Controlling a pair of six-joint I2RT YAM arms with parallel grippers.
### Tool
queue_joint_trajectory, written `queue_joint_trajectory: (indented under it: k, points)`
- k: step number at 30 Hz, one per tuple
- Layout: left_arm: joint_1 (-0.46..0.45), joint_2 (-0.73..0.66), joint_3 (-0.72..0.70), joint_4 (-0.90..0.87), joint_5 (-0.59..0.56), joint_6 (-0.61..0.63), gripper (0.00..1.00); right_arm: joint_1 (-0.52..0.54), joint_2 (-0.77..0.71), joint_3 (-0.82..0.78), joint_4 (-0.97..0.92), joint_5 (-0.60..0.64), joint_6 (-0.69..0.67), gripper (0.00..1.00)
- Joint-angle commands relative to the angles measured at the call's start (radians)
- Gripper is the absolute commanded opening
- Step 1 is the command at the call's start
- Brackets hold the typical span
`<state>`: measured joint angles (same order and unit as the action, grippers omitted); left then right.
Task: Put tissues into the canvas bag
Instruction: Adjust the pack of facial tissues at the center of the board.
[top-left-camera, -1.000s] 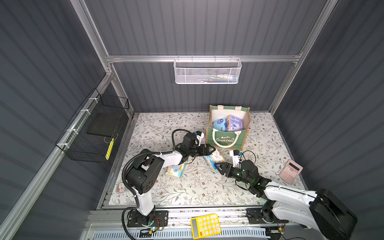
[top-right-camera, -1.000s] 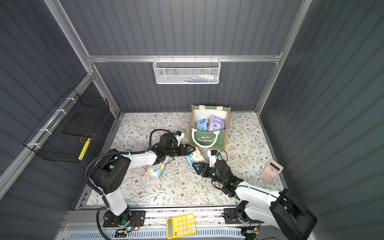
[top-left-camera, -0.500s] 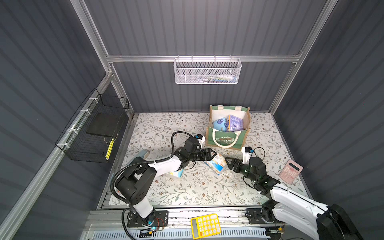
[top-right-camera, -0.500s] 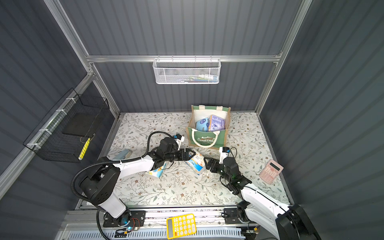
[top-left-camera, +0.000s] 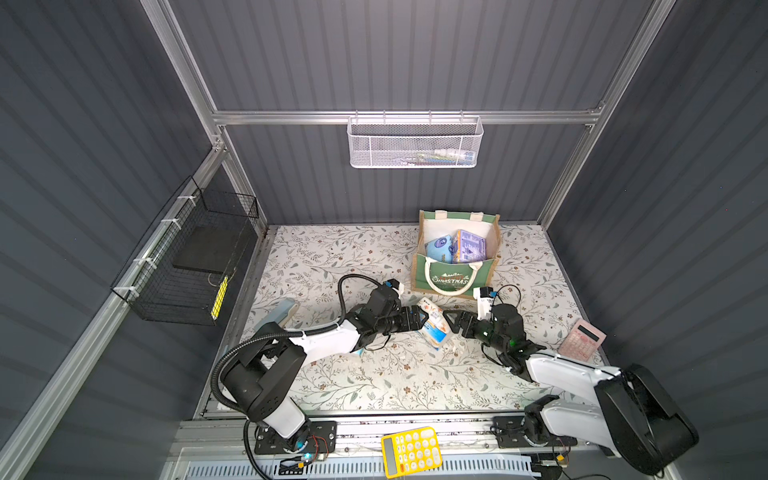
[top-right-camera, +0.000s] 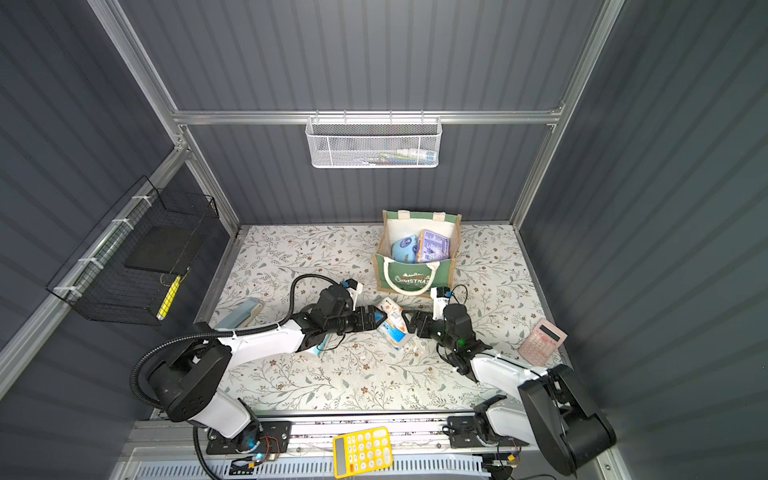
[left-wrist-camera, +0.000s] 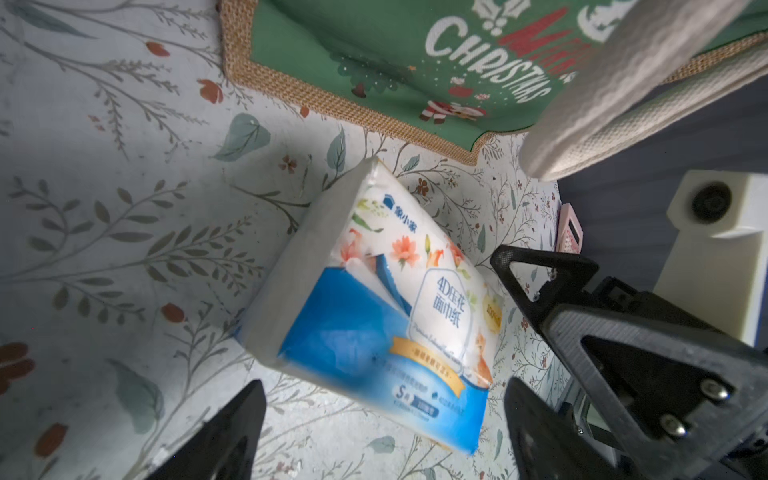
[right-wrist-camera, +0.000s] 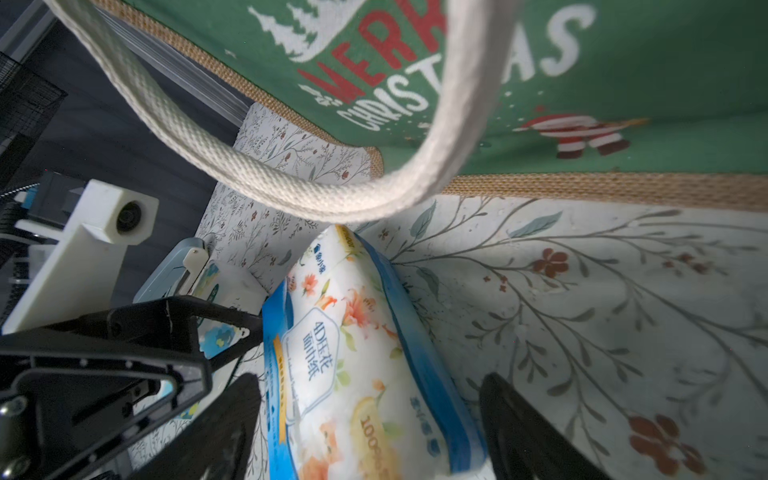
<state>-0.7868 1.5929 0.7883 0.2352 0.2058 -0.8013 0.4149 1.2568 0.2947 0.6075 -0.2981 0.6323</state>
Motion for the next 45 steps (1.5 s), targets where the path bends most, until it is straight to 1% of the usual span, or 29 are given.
queue_joint_trajectory:
  k: [1,5,11,16,20,22,23,26,28,34,37,42,45]
  points:
    - [-0.009,0.029,-0.016,0.074,0.01,-0.06,0.9,-0.002,0.047,0.024,0.094,-0.081,0.028,0.79]
    - [-0.009,0.071,0.008,0.084,0.019,-0.056,0.9,-0.001,0.082,0.014,0.134,-0.119,0.067,0.71]
    - [-0.008,0.132,0.069,0.084,0.038,-0.034,0.91,0.018,0.064,-0.054,0.17,-0.131,0.135,0.63]
    - [-0.008,0.175,0.125,0.099,0.067,-0.021,0.91,0.092,0.02,-0.097,0.147,-0.09,0.179,0.6]
    - [-0.008,0.199,0.162,0.106,0.099,-0.003,0.9,0.154,-0.034,-0.13,0.132,-0.019,0.226,0.59]
    - [-0.007,0.204,0.168,0.105,0.113,0.006,0.9,0.169,-0.064,-0.131,0.092,0.003,0.231,0.6]
    - [-0.007,0.205,0.168,0.101,0.116,0.008,0.89,0.17,-0.083,-0.128,0.057,0.014,0.231,0.62]
    - [-0.008,0.184,0.14,0.101,0.114,0.013,0.89,0.165,-0.158,-0.13,-0.045,0.096,0.225,0.65]
    - [-0.008,0.161,0.119,0.091,0.104,0.023,0.89,0.15,-0.21,-0.134,-0.097,0.129,0.226,0.68]
    - [-0.008,0.107,0.107,-0.009,0.093,0.109,0.89,0.111,-0.306,-0.145,-0.165,0.141,0.231,0.78]
    - [-0.008,0.097,0.116,-0.052,0.092,0.142,0.88,0.095,-0.303,-0.159,-0.14,0.136,0.249,0.82]
    - [-0.008,0.088,0.124,-0.097,0.083,0.182,0.84,0.092,-0.244,-0.149,-0.082,0.099,0.253,0.83]
    - [-0.008,0.09,0.122,-0.119,0.071,0.203,0.82,0.091,-0.19,-0.153,-0.006,0.087,0.273,0.83]
